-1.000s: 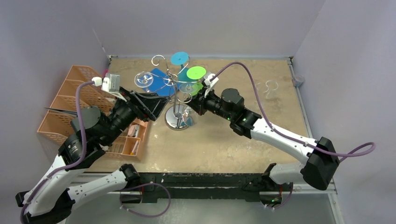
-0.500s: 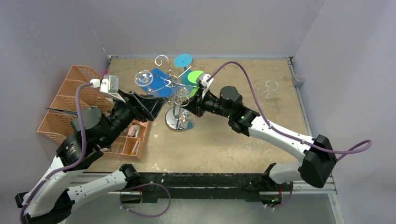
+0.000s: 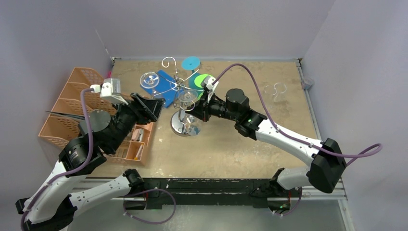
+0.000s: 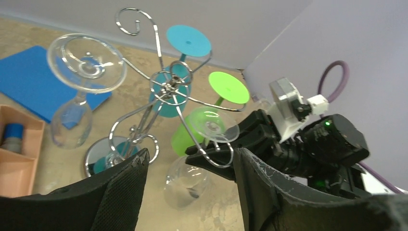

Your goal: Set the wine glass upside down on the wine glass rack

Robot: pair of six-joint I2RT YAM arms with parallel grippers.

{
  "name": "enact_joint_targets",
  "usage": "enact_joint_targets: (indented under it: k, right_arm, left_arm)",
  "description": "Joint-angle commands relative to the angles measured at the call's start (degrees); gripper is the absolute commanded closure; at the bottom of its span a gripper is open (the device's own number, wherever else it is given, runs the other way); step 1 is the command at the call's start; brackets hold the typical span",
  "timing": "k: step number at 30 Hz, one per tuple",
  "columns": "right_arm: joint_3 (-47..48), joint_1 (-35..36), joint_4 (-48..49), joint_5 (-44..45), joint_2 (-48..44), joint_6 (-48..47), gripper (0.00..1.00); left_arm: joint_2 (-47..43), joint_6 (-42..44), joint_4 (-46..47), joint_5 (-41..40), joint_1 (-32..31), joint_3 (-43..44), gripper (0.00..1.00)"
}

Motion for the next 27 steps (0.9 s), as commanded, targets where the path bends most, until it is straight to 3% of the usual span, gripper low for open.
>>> enact_joint_targets:
  k: [1, 4, 6, 13, 21, 27]
  right_arm:
    - [1.77, 0.08, 4.18, -3.49, -0.99, -0.07, 1.00]
    - [1.68, 0.03, 4.39, -3.97, -1.01, 0.09, 1.00]
    - [1.68, -0.02, 4.02, -4.57, -0.99, 0.03, 1.00]
    - [1.41, -0.02, 4.16, -8.40, -1.37, -0.16, 1.00]
    - [1.59, -0.39, 4.08, -9.93, -1.33, -0.17, 1.00]
    - [1.55, -0.66, 4.43, -10.16, -1.42, 0.24, 1.00]
  left_arm:
    - [0.30, -1.15, -3.22, -7.77, -0.03, -0.71, 0.39]
    - [1.37, -2.16, -5.47, -11.40, 0.01, -1.18, 0.59]
    - [2.65, -3.71, -8.06, -13.56, -0.04, -0.71, 0.62]
    - [4.45, -6.51, -10.27, -17.23, -0.04, -2.79, 0.54]
    - [4.51, -7.55, -9.23, -17.24, 0.00, -3.97, 0.55]
    - [4.57, -8.15, -6.27, -18.67, 0.03, -4.97, 0.44]
